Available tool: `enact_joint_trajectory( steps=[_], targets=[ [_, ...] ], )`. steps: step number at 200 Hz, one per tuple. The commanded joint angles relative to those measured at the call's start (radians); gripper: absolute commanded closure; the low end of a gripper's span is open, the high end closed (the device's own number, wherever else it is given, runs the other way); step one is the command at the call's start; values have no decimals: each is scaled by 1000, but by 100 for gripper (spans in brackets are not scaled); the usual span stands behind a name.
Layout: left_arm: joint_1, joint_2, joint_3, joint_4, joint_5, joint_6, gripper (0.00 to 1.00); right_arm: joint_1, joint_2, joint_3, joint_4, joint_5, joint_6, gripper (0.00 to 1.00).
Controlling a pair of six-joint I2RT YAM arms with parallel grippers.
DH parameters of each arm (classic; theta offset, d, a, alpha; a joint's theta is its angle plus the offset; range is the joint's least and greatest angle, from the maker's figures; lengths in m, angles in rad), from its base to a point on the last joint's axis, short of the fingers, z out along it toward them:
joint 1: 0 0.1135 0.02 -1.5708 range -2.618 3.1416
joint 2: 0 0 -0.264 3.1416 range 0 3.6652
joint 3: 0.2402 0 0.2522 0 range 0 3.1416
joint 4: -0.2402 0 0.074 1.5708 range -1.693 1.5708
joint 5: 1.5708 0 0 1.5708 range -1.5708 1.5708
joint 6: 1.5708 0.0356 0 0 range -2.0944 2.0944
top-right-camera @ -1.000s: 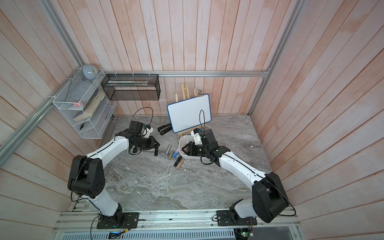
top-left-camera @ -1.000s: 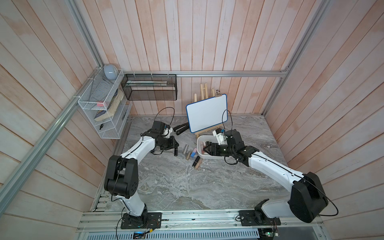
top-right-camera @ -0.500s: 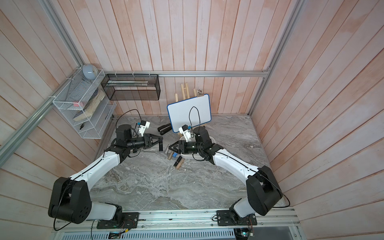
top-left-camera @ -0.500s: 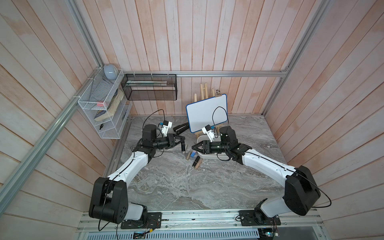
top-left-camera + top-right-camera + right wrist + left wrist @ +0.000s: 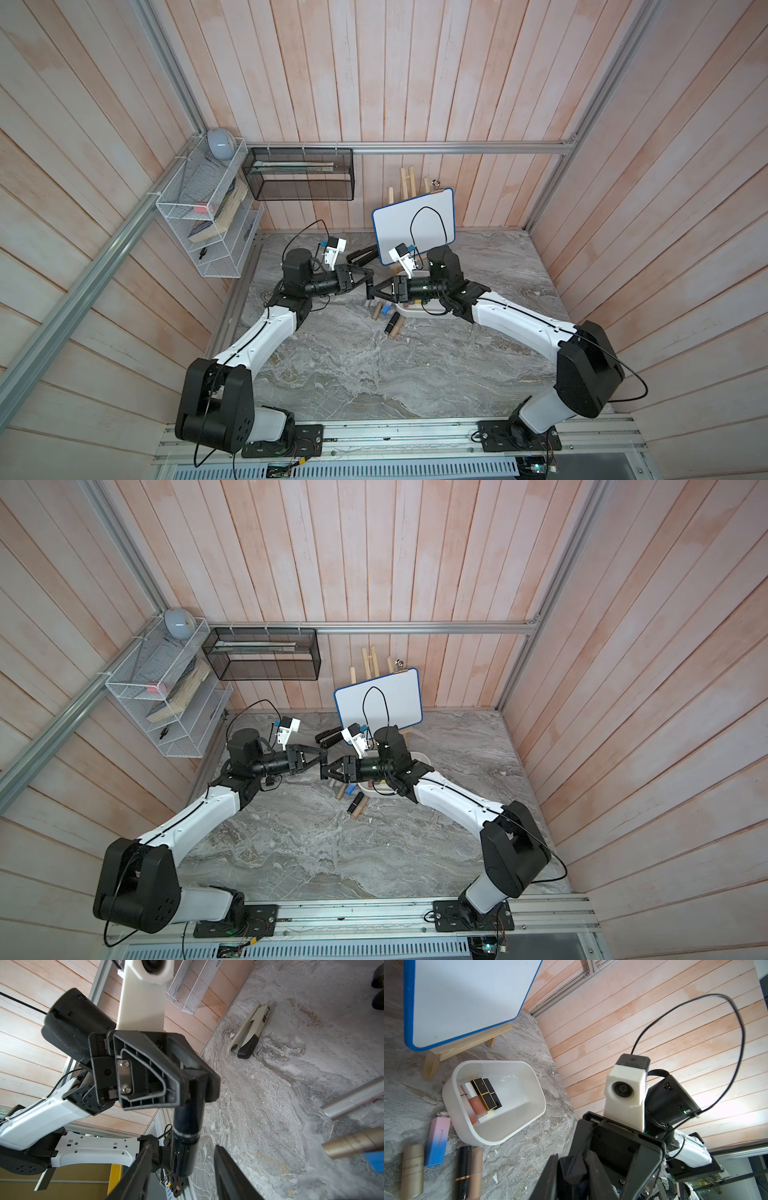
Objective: Put the lipstick into the storage box
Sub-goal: Pick up the lipstick at the center of the board.
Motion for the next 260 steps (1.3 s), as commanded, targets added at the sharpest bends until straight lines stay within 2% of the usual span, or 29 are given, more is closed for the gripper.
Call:
enact_joint_trajectory(
  steps=[1, 58, 101, 132, 156, 175, 193, 260],
  targets=[
    [-11, -23, -12, 35, 23, -5, 82, 12, 20, 37, 25, -22, 11, 48],
    [-21, -20, -7, 33, 24, -2, 82, 13, 31, 43, 36, -21, 20, 57],
    [-25, -24, -5, 9, 20, 22, 82, 14, 34, 36, 55, -22, 34, 77],
    [-26, -27, -4, 4, 16, 26, 80, 14, 31, 33, 58, -22, 34, 85],
    [-27, -27, -2, 2, 18, 28, 72, 13, 25, 26, 61, -18, 34, 86],
    [-26, -26, 4, -5, 18, 31, 51, 13, 20, 24, 61, -14, 32, 86],
    [-27, -26, 19, -18, 20, 41, 39, 12, 17, 22, 53, -8, 28, 86],
    [12, -60, 58, -88, 25, 82, 35, -63, -60, -35, -52, 66, -15, 85]
  ],
)
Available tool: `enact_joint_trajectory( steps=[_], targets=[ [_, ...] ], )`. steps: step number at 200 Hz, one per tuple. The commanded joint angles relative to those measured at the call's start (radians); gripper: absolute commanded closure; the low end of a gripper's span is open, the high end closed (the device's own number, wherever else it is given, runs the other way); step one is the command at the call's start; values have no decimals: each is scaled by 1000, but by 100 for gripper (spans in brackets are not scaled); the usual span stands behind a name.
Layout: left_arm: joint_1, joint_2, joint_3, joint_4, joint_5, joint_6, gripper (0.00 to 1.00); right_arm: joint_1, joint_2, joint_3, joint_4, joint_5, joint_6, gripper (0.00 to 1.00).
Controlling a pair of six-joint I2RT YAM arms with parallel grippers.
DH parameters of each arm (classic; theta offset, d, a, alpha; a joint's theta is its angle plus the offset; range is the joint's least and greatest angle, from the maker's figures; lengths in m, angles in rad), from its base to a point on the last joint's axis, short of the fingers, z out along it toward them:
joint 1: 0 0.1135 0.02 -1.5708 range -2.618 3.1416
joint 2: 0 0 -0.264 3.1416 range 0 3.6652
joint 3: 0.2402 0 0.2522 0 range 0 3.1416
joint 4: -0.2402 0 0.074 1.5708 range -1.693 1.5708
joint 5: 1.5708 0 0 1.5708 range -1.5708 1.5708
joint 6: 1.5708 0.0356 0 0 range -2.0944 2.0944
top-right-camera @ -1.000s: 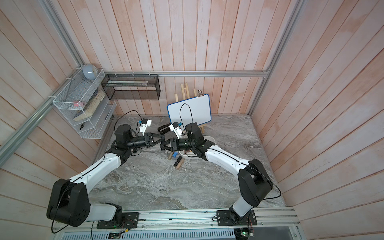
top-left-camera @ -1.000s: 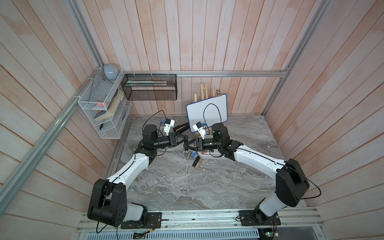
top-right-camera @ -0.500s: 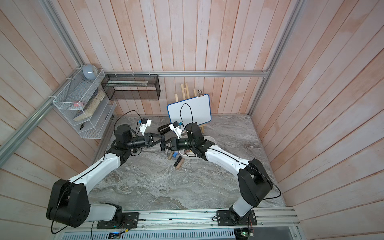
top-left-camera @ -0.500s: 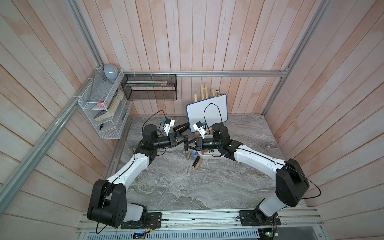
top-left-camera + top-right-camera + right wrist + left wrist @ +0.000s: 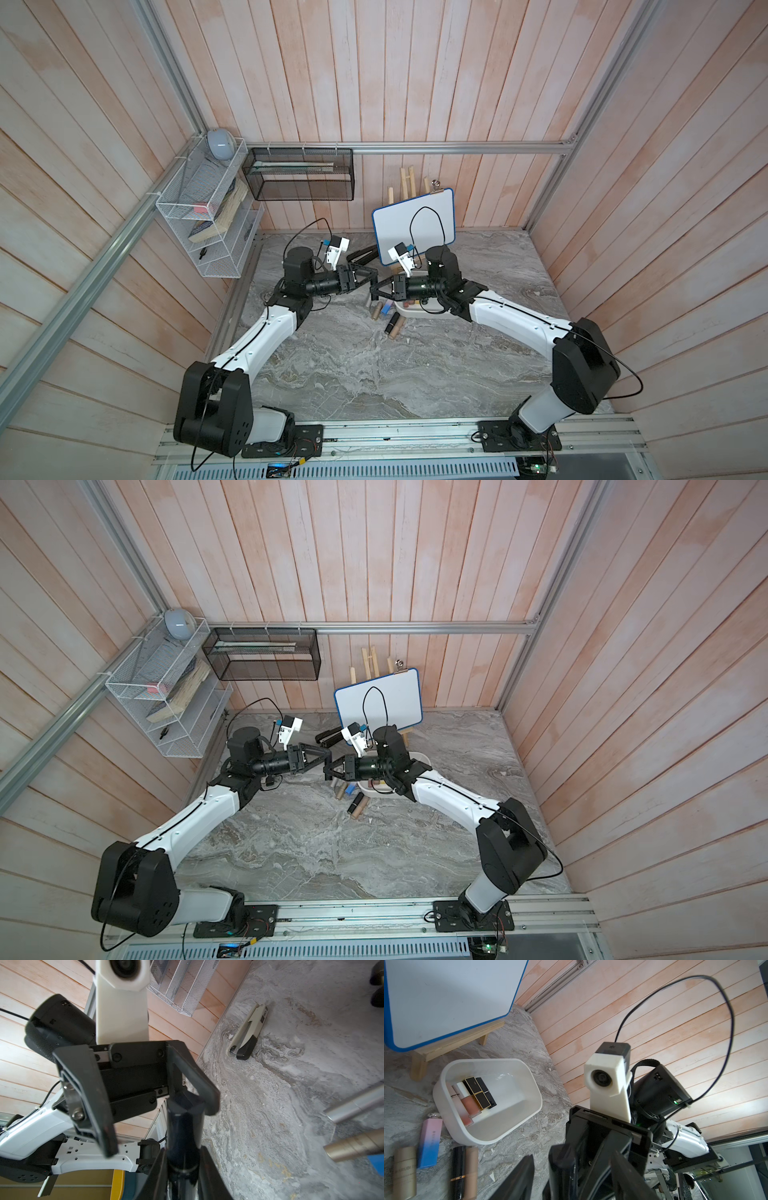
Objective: Put the lipstick into the storage box
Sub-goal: Pick up the lipstick at the center of the board, then place the lipstick in the storage box.
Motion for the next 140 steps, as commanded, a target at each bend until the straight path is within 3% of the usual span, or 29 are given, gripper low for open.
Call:
enact_joint_trajectory(
  steps=[1, 47, 88, 140],
  targets=[
    [16, -37, 30, -30, 11, 37, 35, -43, -65, -31, -60, 55, -41, 85],
    [18, -44, 1, -56, 3, 61, 34, -147, -141, -54, -308, 275, -117, 85],
    [9, -44, 15, -226, -76, 191, 34, -211, -171, -57, -458, 462, -209, 84],
    [-61, -26, 45, -436, -247, 359, 34, -280, -75, -28, -525, 542, -277, 83]
  ],
)
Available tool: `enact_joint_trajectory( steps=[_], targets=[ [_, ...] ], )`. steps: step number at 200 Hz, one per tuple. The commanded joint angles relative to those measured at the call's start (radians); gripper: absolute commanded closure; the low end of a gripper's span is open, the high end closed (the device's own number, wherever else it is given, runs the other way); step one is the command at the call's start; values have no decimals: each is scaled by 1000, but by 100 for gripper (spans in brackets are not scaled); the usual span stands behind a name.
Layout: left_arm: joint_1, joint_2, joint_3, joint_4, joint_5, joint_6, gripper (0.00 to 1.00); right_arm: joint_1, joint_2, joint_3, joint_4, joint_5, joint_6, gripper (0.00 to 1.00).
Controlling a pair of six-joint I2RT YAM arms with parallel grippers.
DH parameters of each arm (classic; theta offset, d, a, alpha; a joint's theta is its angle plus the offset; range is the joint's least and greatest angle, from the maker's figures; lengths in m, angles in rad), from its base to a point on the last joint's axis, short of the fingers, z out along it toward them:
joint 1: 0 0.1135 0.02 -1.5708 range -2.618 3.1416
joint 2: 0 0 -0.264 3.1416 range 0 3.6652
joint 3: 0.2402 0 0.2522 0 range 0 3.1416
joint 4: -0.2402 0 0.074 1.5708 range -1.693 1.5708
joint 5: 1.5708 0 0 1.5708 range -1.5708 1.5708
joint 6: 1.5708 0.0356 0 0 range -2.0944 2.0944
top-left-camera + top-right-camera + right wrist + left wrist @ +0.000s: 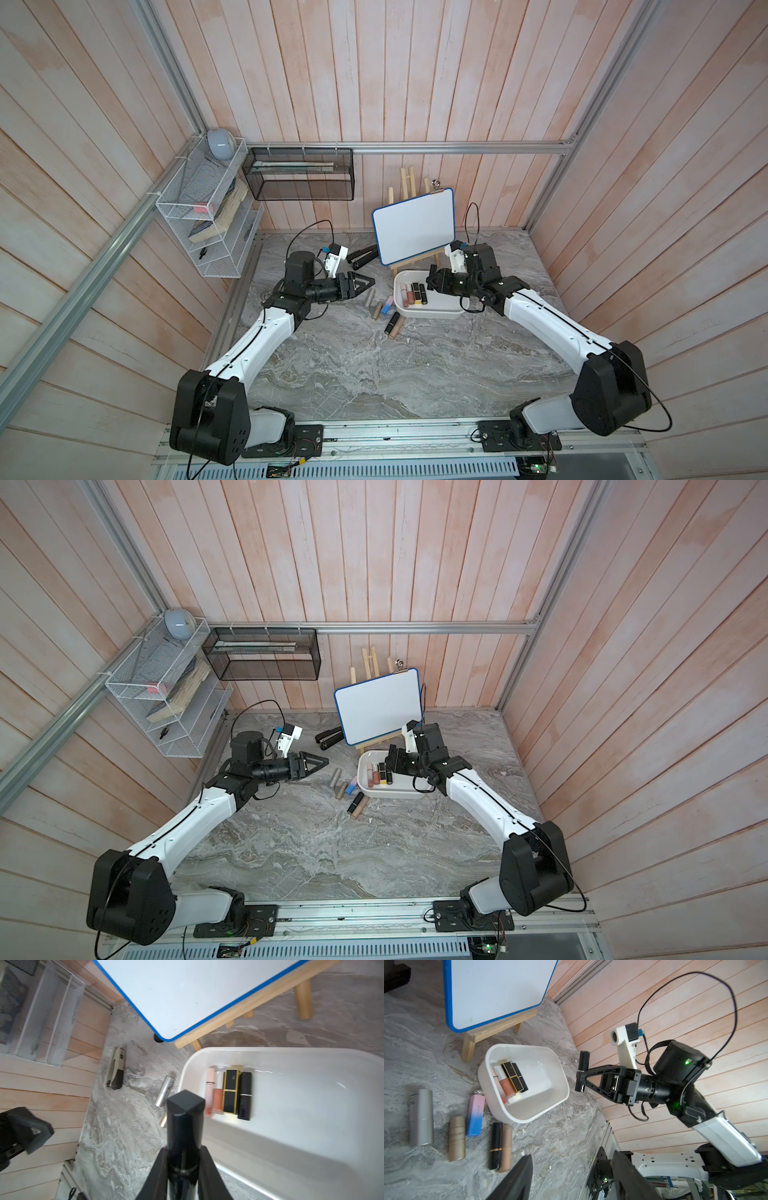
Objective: Put the lipstick into the storage box
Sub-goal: Place the lipstick in the storage box.
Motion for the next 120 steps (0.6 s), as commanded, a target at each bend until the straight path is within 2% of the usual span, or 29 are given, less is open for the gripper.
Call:
enact_joint_trajectory(
  steps=[1, 52, 120],
  targets=[
    [-35, 4, 39, -132, -110, 124, 34, -19, 63, 20, -75, 83, -62, 83],
    [-66, 15, 9, -226, -234, 192, 34, -24, 228, 102, -108, 103, -112, 82],
    [-68, 15, -49, -251, -267, 225, 33, -26, 393, 208, -147, 144, -152, 81]
  ],
)
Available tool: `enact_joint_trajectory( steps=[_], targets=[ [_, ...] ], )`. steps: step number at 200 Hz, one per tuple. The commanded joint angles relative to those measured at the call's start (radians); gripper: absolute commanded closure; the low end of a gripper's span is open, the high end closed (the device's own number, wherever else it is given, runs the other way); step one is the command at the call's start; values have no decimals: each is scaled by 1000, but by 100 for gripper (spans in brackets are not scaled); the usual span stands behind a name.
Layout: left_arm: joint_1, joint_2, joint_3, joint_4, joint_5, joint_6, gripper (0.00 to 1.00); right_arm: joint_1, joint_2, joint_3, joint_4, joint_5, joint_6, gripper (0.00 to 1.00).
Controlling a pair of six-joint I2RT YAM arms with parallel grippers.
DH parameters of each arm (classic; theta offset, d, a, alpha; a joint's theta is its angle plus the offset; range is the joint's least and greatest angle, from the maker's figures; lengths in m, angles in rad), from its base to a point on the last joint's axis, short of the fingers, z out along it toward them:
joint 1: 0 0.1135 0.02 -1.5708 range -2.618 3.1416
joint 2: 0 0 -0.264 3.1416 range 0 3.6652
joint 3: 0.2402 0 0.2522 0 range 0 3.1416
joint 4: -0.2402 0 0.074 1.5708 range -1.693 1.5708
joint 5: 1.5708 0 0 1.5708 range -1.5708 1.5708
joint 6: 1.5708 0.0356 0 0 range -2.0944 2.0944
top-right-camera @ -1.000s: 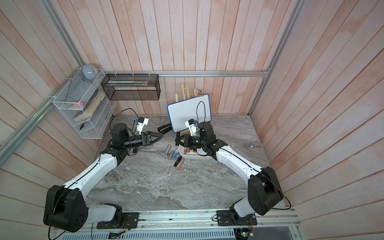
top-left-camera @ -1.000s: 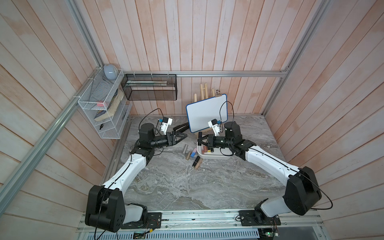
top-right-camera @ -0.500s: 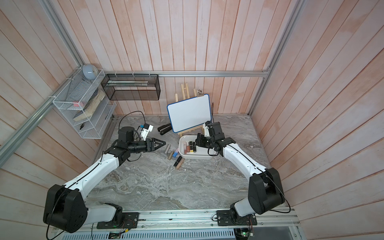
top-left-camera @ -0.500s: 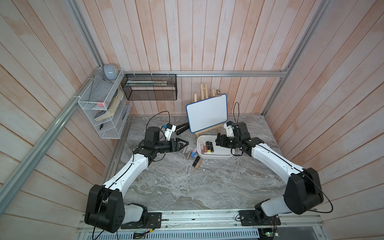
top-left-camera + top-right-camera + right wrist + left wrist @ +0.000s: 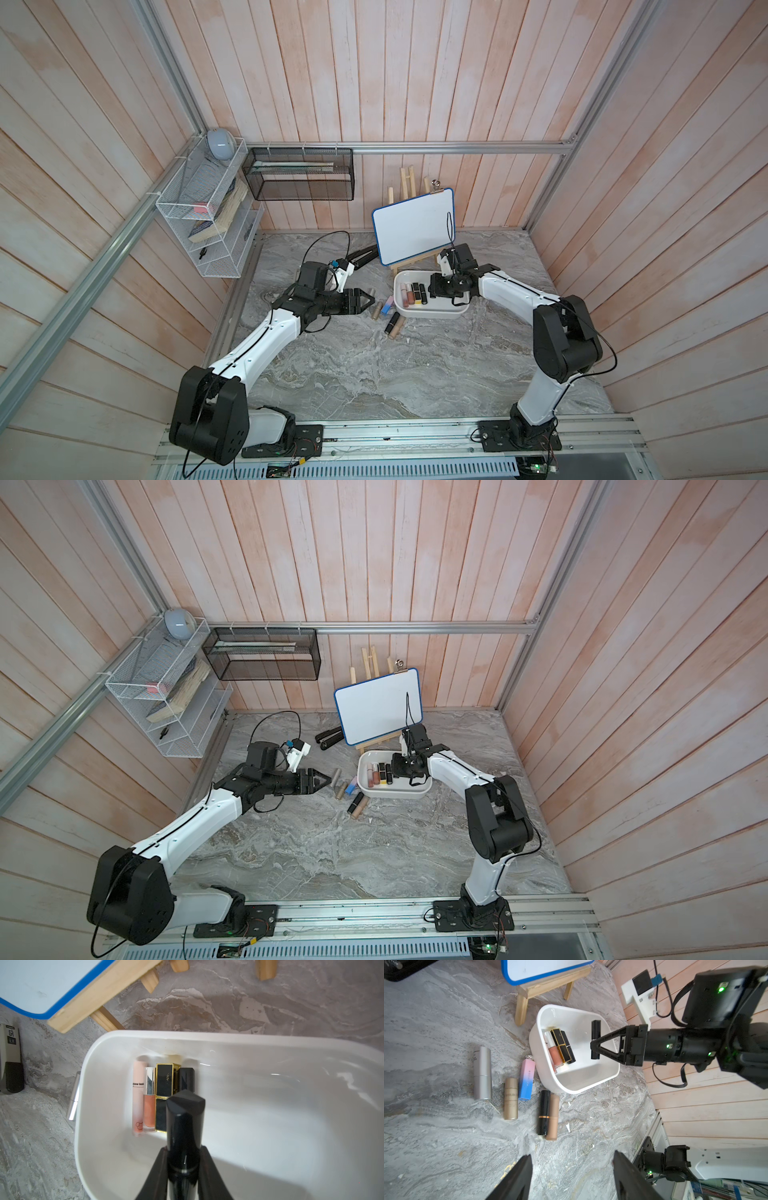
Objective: Put the lipstick into the storage box
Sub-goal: Place the lipstick in the storage box.
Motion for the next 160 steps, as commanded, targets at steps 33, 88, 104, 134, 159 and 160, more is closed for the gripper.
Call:
enact_joint_trajectory(
  steps=[33, 88, 104, 134, 159, 160],
  targets=[
    [-5, 17, -35, -27, -47, 49, 33, -8, 101, 88, -51, 36, -42, 81],
    [-4, 39, -33, -31, -54, 59, 33, -18, 173, 130, -57, 34, -52, 81],
    [-4, 43, -31, -33, -55, 59, 33, -19, 184, 135, -55, 34, -54, 81],
    [-5, 52, -30, -33, -56, 61, 33, -26, 201, 141, -53, 28, -56, 81],
    [-5, 63, -29, -39, -55, 61, 33, -27, 214, 144, -49, 23, -58, 80],
    [-5, 63, -30, -39, -55, 62, 33, -26, 215, 145, -49, 22, -58, 80]
  ],
)
